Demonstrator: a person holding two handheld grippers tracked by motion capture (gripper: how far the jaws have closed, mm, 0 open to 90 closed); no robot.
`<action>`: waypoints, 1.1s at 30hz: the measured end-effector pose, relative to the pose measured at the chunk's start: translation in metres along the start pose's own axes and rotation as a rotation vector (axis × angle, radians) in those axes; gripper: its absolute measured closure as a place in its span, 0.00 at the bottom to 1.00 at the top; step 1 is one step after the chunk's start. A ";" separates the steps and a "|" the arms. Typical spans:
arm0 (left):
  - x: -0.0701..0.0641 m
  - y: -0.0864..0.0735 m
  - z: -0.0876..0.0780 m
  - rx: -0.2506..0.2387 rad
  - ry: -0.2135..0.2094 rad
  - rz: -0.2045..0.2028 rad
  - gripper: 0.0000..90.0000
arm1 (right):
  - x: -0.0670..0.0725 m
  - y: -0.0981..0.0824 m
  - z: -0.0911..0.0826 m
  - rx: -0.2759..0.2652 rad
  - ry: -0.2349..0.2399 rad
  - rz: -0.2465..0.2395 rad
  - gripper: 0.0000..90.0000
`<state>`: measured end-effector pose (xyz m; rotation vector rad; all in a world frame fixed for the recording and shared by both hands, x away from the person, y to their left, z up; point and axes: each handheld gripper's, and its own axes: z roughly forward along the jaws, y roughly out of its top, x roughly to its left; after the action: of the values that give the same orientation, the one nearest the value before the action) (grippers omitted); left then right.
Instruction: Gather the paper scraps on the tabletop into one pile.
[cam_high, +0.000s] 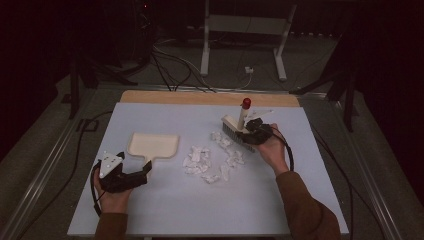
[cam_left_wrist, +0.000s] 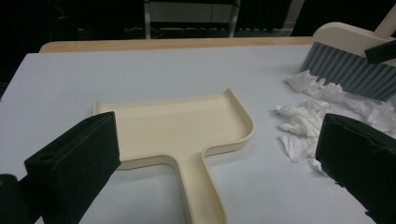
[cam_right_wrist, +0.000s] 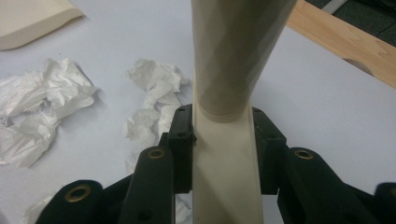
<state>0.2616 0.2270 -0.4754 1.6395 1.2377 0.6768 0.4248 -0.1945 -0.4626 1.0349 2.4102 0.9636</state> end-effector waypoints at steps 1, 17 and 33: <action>0.000 0.000 0.000 0.000 0.000 0.000 0.01 | 0.001 0.000 0.000 0.000 0.000 -0.004 0.75; 0.000 0.000 0.000 0.001 0.000 -0.001 0.01 | 0.010 -0.001 0.000 0.003 0.011 -0.043 0.75; 0.000 0.000 0.000 0.002 0.001 -0.002 0.01 | 0.026 -0.005 -0.004 0.003 0.042 -0.106 0.75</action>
<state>0.2615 0.2270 -0.4755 1.6392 1.2409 0.6753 0.4029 -0.1800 -0.4647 0.8864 2.4737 0.9537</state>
